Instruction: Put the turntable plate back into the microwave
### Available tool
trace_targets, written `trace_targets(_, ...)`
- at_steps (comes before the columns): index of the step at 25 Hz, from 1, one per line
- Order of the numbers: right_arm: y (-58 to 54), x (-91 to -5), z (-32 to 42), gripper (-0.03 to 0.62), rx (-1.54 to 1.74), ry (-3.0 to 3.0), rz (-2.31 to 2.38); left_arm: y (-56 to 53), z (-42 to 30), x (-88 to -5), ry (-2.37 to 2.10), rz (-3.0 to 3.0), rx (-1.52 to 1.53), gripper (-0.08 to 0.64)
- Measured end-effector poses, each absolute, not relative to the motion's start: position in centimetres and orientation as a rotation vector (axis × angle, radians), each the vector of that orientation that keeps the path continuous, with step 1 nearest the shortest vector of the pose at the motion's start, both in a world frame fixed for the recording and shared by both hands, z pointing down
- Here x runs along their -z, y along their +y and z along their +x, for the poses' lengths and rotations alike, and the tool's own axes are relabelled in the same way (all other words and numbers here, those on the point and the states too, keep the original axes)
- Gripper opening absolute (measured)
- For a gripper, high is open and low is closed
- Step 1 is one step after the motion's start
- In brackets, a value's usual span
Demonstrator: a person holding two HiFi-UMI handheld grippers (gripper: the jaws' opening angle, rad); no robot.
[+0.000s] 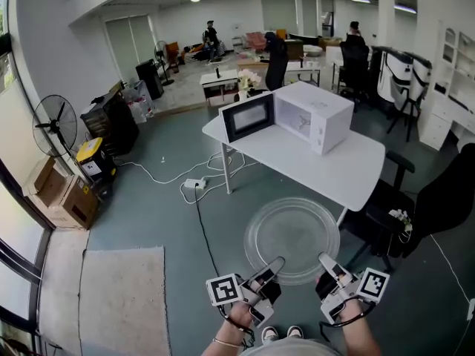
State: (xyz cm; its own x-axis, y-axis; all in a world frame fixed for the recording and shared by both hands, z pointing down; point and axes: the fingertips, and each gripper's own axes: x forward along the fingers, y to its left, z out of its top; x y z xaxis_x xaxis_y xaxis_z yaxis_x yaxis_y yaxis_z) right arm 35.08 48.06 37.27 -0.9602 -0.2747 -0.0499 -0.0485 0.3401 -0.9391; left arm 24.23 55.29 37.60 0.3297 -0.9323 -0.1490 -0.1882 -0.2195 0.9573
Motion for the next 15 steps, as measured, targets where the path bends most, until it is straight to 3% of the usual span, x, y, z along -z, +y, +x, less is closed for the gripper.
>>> trace_targets(15,45.4,-39.1,30.1,0.063,1.705,2.383,-0.31,52.3,19.0,-39.2,-1.033,1.658,0.928,0.055)
